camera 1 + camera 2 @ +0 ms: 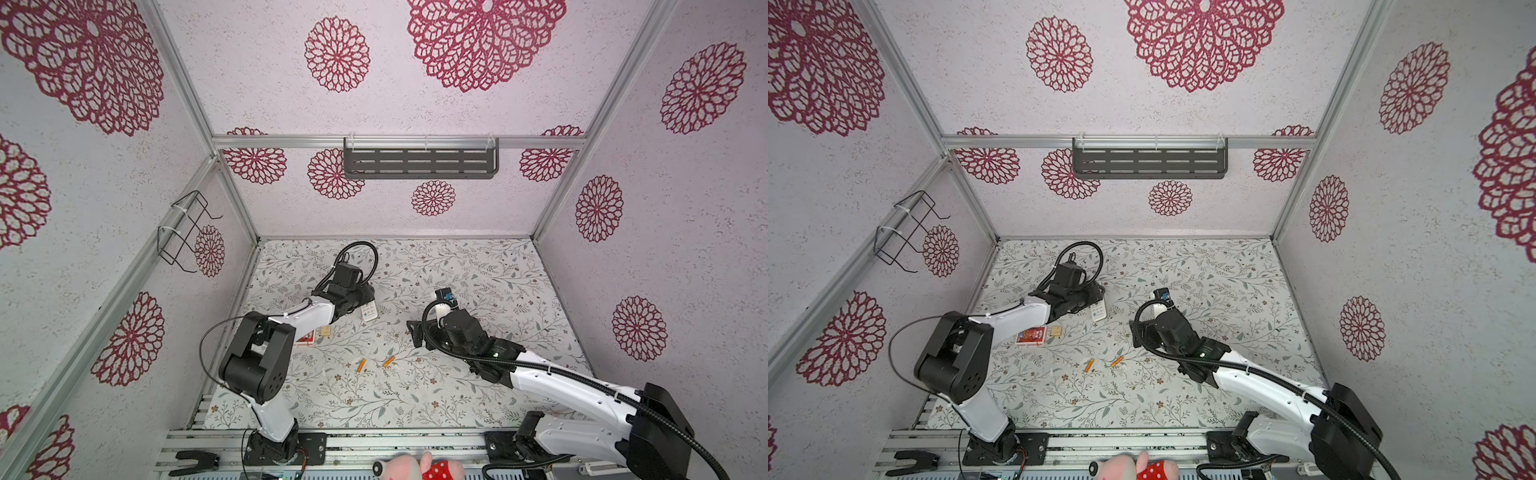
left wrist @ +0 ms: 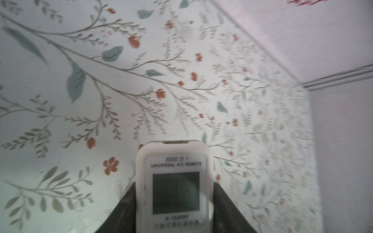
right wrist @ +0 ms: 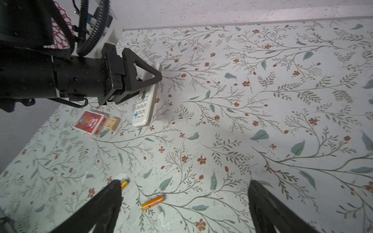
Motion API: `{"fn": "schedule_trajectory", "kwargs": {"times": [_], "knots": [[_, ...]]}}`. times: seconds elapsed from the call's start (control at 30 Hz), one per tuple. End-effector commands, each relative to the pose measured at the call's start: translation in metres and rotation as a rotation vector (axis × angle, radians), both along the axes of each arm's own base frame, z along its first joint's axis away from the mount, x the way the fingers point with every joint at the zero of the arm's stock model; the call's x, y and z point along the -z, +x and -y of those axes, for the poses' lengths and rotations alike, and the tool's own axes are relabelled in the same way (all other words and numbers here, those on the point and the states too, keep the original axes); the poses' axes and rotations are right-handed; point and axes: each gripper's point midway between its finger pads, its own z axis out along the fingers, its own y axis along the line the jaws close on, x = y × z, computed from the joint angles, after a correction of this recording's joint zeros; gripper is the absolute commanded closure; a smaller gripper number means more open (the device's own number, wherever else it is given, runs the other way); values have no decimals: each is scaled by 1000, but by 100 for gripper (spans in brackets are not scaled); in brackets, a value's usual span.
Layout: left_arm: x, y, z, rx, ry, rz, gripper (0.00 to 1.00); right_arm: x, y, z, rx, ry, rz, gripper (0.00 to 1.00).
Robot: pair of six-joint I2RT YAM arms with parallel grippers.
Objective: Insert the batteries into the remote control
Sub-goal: 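Lift the remote with the left gripper toward the right gripper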
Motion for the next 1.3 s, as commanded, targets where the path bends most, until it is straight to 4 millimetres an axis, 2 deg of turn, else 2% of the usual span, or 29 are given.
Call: {"fn": "schedule_trajectory", "kwargs": {"times": [0.0,0.2,0.4,0.57,0.97,1.27], "knots": [[-66,-9,20,156,-154,217,80,-43,-8,-16,-63,191,11,1],[-130,-53,24,282,-295,425,80,-74,-16,-35,-164,338,21,1],[-168,-81,28,371,-374,532,81,-97,-24,-55,-275,469,28,2],[-196,-101,31,441,-450,617,81,-113,-33,-63,-349,555,57,3],[-244,-143,38,594,-646,762,80,-135,-50,-75,-491,675,99,5],[-256,-160,43,674,-702,790,79,-144,-57,-86,-570,719,109,7]]}}
